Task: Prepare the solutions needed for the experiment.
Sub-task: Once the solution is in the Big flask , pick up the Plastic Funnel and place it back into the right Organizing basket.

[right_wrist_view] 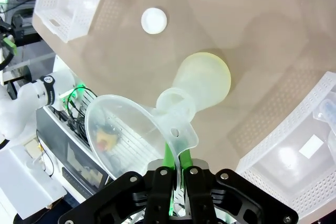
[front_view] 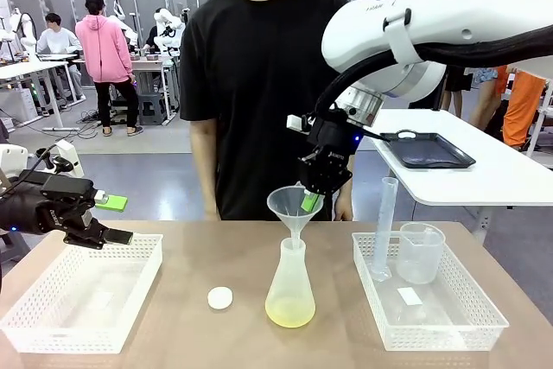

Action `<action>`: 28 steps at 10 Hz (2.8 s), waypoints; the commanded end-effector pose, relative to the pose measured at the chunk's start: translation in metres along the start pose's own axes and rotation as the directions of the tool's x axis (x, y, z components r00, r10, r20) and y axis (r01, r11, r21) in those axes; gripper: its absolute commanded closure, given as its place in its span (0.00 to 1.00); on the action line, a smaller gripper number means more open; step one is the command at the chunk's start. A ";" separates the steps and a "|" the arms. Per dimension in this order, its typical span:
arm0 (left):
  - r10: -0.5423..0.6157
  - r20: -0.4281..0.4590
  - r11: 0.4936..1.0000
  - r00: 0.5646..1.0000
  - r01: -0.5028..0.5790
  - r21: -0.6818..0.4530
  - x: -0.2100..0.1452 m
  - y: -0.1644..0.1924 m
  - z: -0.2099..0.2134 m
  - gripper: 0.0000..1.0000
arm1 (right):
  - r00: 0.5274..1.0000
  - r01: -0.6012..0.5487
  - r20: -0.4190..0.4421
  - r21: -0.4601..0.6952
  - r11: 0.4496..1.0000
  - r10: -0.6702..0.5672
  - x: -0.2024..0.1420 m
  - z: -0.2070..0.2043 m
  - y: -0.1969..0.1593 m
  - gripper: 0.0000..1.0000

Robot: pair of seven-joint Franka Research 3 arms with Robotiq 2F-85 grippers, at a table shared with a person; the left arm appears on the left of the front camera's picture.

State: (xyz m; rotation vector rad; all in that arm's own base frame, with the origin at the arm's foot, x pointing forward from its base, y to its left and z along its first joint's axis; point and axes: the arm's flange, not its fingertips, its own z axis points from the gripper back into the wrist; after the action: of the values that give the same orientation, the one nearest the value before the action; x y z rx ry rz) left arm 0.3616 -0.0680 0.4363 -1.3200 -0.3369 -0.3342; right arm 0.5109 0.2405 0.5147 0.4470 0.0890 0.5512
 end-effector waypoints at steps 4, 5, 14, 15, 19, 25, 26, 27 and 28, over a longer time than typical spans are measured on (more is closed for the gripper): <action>-0.019 -0.007 1.000 1.000 0.019 -0.010 -0.002 0.001 0.000 0.00 | 0.997 -0.042 0.062 0.045 0.998 0.039 -0.021 0.029 0.012 1.00; -0.019 -0.007 1.000 1.000 0.019 -0.010 -0.002 0.001 0.000 0.00 | 0.997 -0.049 0.066 0.056 0.997 0.045 -0.025 0.034 0.015 1.00; -0.019 -0.007 1.000 1.000 0.019 -0.010 -0.002 0.001 0.000 0.00 | 0.994 0.034 0.100 0.037 0.999 -0.038 -0.088 0.074 -0.044 1.00; -0.019 -0.007 1.000 1.000 0.019 -0.010 -0.002 0.001 0.000 0.00 | 0.993 0.069 0.097 0.033 0.997 -0.072 -0.101 0.078 -0.061 1.00; -0.019 -0.007 1.000 1.000 0.019 -0.010 -0.002 0.001 0.000 0.00 | 0.977 0.195 0.083 0.017 0.981 -0.196 -0.151 0.071 -0.121 1.00; -0.019 -0.007 1.000 1.000 0.019 -0.010 -0.002 0.001 0.000 0.00 | 0.941 0.337 0.016 -0.011 0.941 -0.337 -0.186 0.021 -0.145 1.00; -0.019 -0.007 1.000 1.000 0.019 -0.010 -0.002 0.001 0.000 0.00 | 0.936 0.352 0.018 -0.017 0.936 -0.352 -0.186 0.017 -0.147 1.00; -0.019 -0.007 1.000 1.000 0.019 -0.010 -0.002 0.001 0.000 0.00 | 0.932 0.362 0.028 -0.027 0.932 -0.362 -0.185 0.012 -0.149 1.00; -0.019 -0.007 1.000 1.000 0.019 -0.010 -0.002 0.001 0.000 0.00 | 0.923 0.384 0.033 -0.052 0.922 -0.383 -0.184 0.008 -0.153 0.94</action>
State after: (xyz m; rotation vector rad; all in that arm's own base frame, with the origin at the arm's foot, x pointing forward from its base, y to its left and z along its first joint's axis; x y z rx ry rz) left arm 0.3616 -0.0678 0.4363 -1.3195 -0.3372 -0.3340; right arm 0.4310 0.0201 0.4516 0.4183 0.1476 0.2041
